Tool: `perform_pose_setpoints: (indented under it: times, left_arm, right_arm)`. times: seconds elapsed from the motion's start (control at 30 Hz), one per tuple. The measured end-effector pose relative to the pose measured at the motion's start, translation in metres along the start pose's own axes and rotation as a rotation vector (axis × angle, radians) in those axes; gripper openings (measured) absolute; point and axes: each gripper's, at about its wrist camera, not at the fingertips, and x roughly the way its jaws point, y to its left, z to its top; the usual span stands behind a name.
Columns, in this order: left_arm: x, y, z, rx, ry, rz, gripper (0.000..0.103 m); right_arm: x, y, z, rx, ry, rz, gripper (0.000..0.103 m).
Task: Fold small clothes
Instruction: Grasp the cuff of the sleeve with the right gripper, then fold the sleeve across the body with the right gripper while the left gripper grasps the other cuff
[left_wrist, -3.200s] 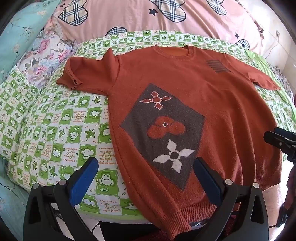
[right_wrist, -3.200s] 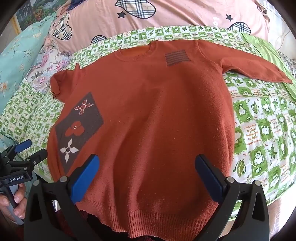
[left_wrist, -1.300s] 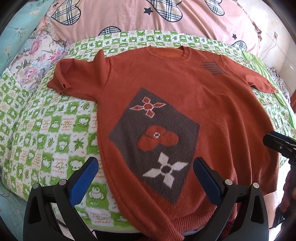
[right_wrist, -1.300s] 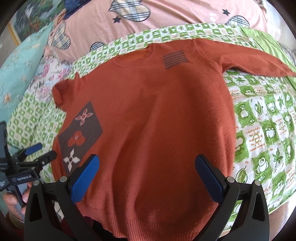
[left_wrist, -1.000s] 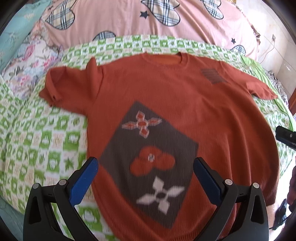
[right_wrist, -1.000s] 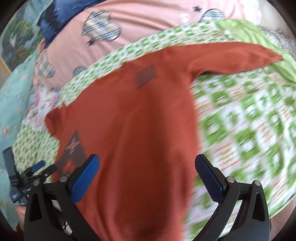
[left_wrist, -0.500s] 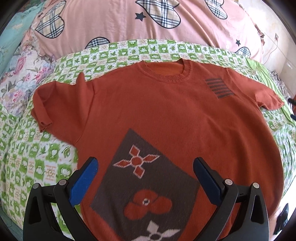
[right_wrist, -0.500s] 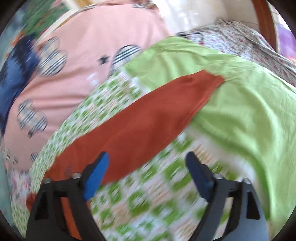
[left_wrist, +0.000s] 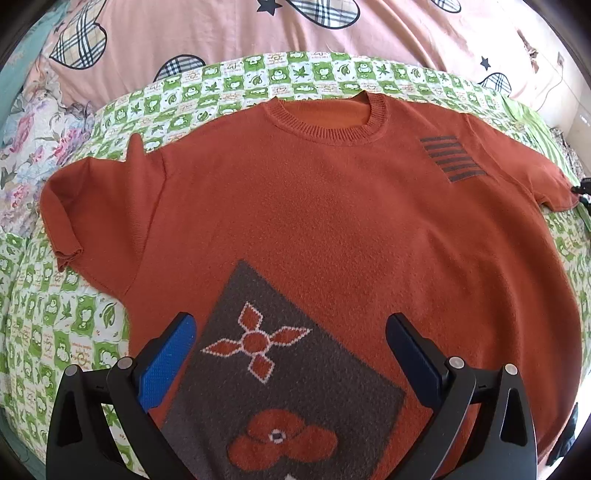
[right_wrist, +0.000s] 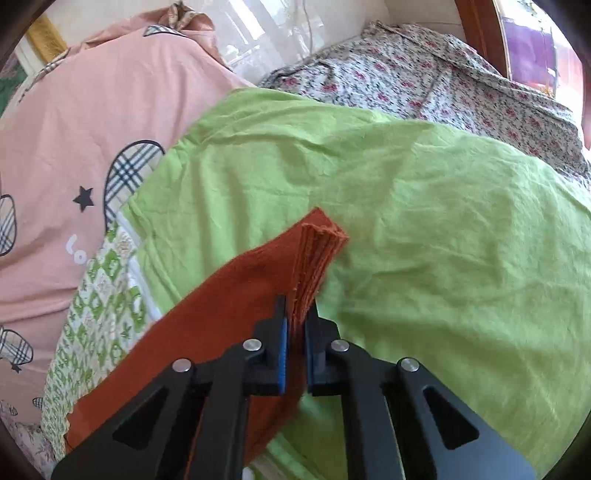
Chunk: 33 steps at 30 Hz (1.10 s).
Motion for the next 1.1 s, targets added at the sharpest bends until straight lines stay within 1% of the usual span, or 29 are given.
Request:
perform_pose_setpoints:
  times: [0.03, 0.13, 0.23, 0.33, 0.37, 0.4, 0.47, 0.5, 0.6, 0.73, 0.8, 0.9, 0.93, 0.97, 1.0, 1.03, 1.07, 1.1]
  left_arm:
    - [0.0, 0.0, 0.0, -0.004, 0.0, -0.008, 0.103]
    - [0.002, 0.0, 0.002, -0.012, -0.005, -0.034, 0.103]
    - [0.003, 0.0, 0.001, -0.011, -0.015, -0.046, 0.103]
    - [0.005, 0.003, -0.001, -0.017, -0.013, -0.056, 0.103]
    - [0.005, 0.006, -0.001, -0.026, -0.011, -0.067, 0.103]
    - [0.004, 0.009, -0.002, -0.034, -0.01, -0.077, 0.103]
    - [0.001, 0.019, -0.004, -0.065, -0.016, -0.099, 0.103]
    - [0.0, 0.023, -0.005, -0.076, -0.021, -0.097, 0.103]
    - [-0.004, 0.039, -0.009, -0.105, -0.051, -0.069, 0.103]
    - [-0.008, 0.061, -0.014, -0.149, -0.064, -0.103, 0.103]
    - [-0.007, 0.069, -0.015, -0.163, -0.068, -0.116, 0.103]
    - [-0.003, 0.077, -0.013, -0.175, -0.066, -0.129, 0.103]
    - [0.0, 0.079, -0.012, -0.179, -0.066, -0.136, 0.103]
    - [0.002, 0.08, -0.01, -0.18, -0.064, -0.142, 0.103]
    - [0.005, 0.079, -0.009, -0.182, -0.06, -0.154, 0.103]
    - [0.01, 0.077, -0.007, -0.184, -0.053, -0.167, 0.103]
    - [0.015, 0.075, -0.004, -0.188, -0.05, -0.187, 0.103]
    - [0.019, 0.073, -0.002, -0.191, -0.045, -0.197, 0.103]
  right_arm:
    - [-0.006, 0.009, -0.003, -0.018, -0.006, 0.02, 0.008]
    - [-0.032, 0.053, -0.023, -0.092, 0.003, 0.138, 0.008]
    - [-0.059, 0.112, -0.057, -0.172, 0.041, 0.285, 0.008]
    - [-0.073, 0.183, -0.102, -0.245, 0.14, 0.453, 0.008]
    - [-0.075, 0.204, -0.117, -0.269, 0.176, 0.496, 0.008]
    - [-0.076, 0.232, -0.14, -0.3, 0.227, 0.551, 0.008]
    - [-0.072, 0.273, -0.182, -0.335, 0.319, 0.636, 0.008]
    - [-0.069, 0.295, -0.205, -0.347, 0.373, 0.678, 0.008]
    - [-0.061, 0.353, -0.269, -0.417, 0.484, 0.738, 0.008]
    - [-0.051, 0.407, -0.347, -0.508, 0.619, 0.772, 0.008]
    - [-0.047, 0.424, -0.376, -0.547, 0.668, 0.773, 0.008]
    - [-0.043, 0.44, -0.407, -0.588, 0.73, 0.775, 0.009]
    - [-0.041, 0.444, -0.417, -0.606, 0.746, 0.77, 0.012]
    - [-0.039, 0.447, -0.426, -0.62, 0.765, 0.765, 0.013]
    - [-0.036, 0.448, -0.433, -0.619, 0.786, 0.763, 0.017]
    - [-0.033, 0.447, -0.435, -0.608, 0.808, 0.763, 0.024]
    - [-0.028, 0.445, -0.437, -0.581, 0.84, 0.772, 0.047]
    - [-0.028, 0.44, -0.436, -0.558, 0.854, 0.78, 0.058]
